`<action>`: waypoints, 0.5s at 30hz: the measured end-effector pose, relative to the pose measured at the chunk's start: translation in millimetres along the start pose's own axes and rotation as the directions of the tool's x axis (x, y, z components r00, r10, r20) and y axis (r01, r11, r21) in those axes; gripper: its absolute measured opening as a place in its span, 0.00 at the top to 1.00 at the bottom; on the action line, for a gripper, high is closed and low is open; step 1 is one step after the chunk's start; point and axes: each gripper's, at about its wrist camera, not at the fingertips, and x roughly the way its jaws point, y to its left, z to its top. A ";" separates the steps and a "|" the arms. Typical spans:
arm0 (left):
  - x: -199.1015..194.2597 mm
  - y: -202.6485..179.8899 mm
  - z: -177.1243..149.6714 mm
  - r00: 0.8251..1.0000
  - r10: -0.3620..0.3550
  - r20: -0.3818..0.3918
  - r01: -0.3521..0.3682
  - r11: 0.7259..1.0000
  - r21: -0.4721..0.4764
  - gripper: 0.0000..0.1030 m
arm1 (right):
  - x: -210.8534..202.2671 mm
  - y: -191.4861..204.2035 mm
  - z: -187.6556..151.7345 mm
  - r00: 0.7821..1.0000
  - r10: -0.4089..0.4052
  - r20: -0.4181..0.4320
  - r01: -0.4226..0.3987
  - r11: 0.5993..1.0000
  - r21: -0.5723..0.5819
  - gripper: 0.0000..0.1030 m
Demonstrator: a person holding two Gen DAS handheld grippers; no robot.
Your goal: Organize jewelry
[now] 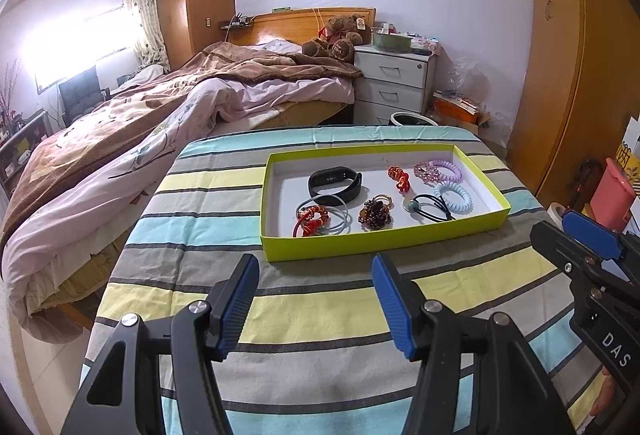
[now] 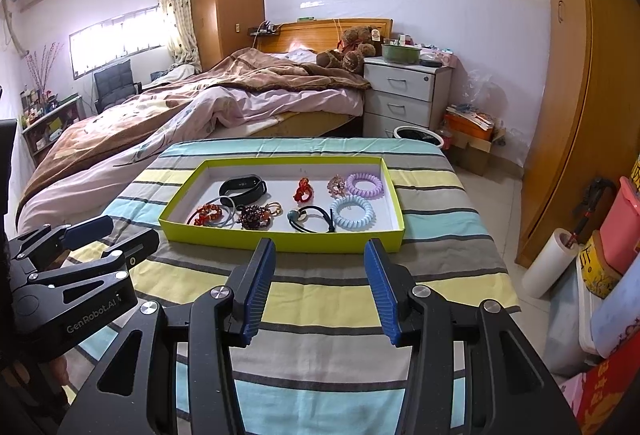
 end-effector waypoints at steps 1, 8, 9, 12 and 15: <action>0.0 -0.2 -0.2 1.000 0.002 -0.001 -0.002 1.000 0.000 0.43 | -0.2 0.1 -0.2 1.000 -0.001 -0.001 0.001 1.000 0.000 0.54; 2.1 -1.6 -0.8 1.000 -0.007 0.001 0.007 1.000 0.002 0.43 | 0.6 0.6 -0.6 1.000 0.001 -0.002 -0.001 1.000 0.000 0.54; 2.0 -1.7 -0.8 1.000 -0.008 0.001 0.008 1.000 0.003 0.43 | 0.7 1.2 -1.0 1.000 0.001 -0.002 -0.001 1.000 -0.001 0.54; 3.3 -2.0 -1.9 1.000 -0.010 0.000 0.010 1.000 0.000 0.43 | 0.8 1.3 -1.0 1.000 0.002 -0.003 -0.002 1.000 0.002 0.54; 2.9 -2.0 -3.2 1.000 -0.009 -0.001 0.009 1.000 -0.001 0.43 | 0.6 1.9 -1.5 1.000 -0.001 -0.004 0.001 1.000 0.002 0.54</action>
